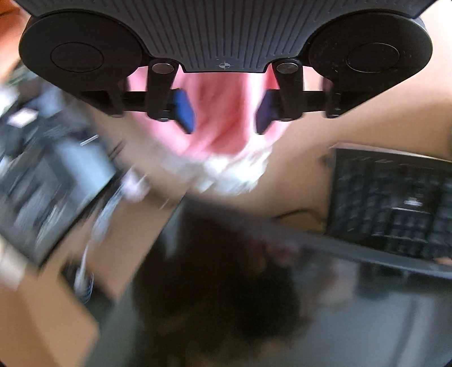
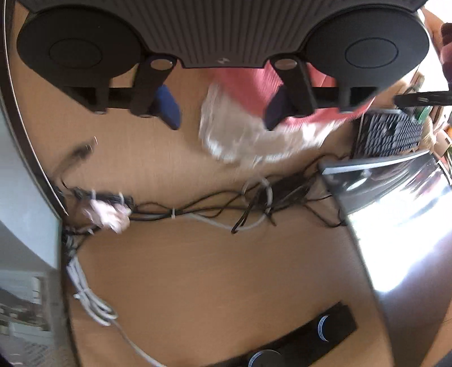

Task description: Fold clothes

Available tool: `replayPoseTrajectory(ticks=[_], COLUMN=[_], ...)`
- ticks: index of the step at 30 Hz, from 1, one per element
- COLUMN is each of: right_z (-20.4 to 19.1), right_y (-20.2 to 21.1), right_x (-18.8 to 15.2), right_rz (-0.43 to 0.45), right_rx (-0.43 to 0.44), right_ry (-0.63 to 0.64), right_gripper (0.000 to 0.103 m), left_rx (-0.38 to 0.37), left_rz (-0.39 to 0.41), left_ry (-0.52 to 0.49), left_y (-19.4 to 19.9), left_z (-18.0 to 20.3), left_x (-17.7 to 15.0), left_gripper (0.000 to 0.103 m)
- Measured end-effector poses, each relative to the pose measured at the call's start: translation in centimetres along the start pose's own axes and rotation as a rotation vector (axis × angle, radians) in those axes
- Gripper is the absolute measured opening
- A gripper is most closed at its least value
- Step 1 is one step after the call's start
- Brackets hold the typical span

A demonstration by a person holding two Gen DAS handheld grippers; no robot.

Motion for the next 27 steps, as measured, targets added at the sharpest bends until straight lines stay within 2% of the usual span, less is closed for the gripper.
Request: replayPoseTrajectory(ticks=[1, 3, 7, 10, 13, 16, 17, 18, 19, 20, 21, 25, 27], right_z=[0.0, -0.1, 0.0, 0.3, 0.7, 0.9, 0.8, 0.8, 0.7, 0.7, 0.6, 0.8, 1.1], right_y=[-1.3, -4.0, -6.9, -8.0, -9.0, -9.4, -9.6, -9.6, -9.7, -9.6, -9.5, -7.8, -6.5], right_x=[0.0, 0.1, -1.3, -1.9, -2.1, -2.2, -2.2, -2.1, -2.0, -1.9, -1.8, -0.9, -0.3], right_rz=[-0.017, -0.051, -0.091, -0.099, -0.103, -0.094, -0.094, -0.096, -0.096, -0.095, -0.090, -0.042, -0.008], right_rx=[-0.002, -0.005, -0.038, -0.051, -0.049, -0.020, -0.012, -0.004, 0.002, 0.007, 0.010, 0.010, 0.001], right_ry=[0.005, 0.016, 0.037, 0.044, 0.041, 0.034, 0.031, 0.027, 0.024, 0.021, 0.021, 0.024, 0.035], right_gripper=[0.053, 0.052, 0.052, 0.053, 0.053, 0.053, 0.053, 0.053, 0.053, 0.053, 0.053, 0.054, 0.058], left_rx=[0.002, 0.054, 0.145, 0.167, 0.148, 0.133, 0.129, 0.127, 0.129, 0.133, 0.135, 0.087, 0.043], left_rz=[0.006, 0.000, -0.075, -0.127, -0.155, -0.157, -0.154, -0.151, -0.148, -0.145, -0.137, -0.088, -0.073], left_ry=[0.023, -0.014, -0.032, -0.034, -0.013, -0.017, -0.022, -0.033, -0.054, -0.078, -0.114, -0.334, -0.463], left_y=[-1.0, -3.4, -8.9, -11.6, -12.7, -13.6, -13.8, -14.0, -14.2, -14.3, -14.1, -11.3, -9.0], left_z=[-0.3, -0.6, -1.7, -2.3, -2.6, -2.3, -2.2, -2.0, -1.6, -1.2, -0.6, 3.2, 5.6], left_x=[0.4, 0.9, 0.5, 0.0, -0.5, -0.7, -0.8, -0.8, -0.8, -0.9, -0.9, -1.9, -3.2], left_gripper=[0.074, 0.074, 0.073, 0.073, 0.073, 0.067, 0.059, 0.044, 0.035, 0.018, 0.009, 0.005, 0.005])
Point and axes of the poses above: each gripper's, at about its wrist camera, not at the fingertips, and y roughly against the way its jaws point, z to its right, x to its top, the point moved 1 cm from there along -y, roughly the way its jaws point, and after that the axes turned 11 degrees about z, right-handed, at the moved point
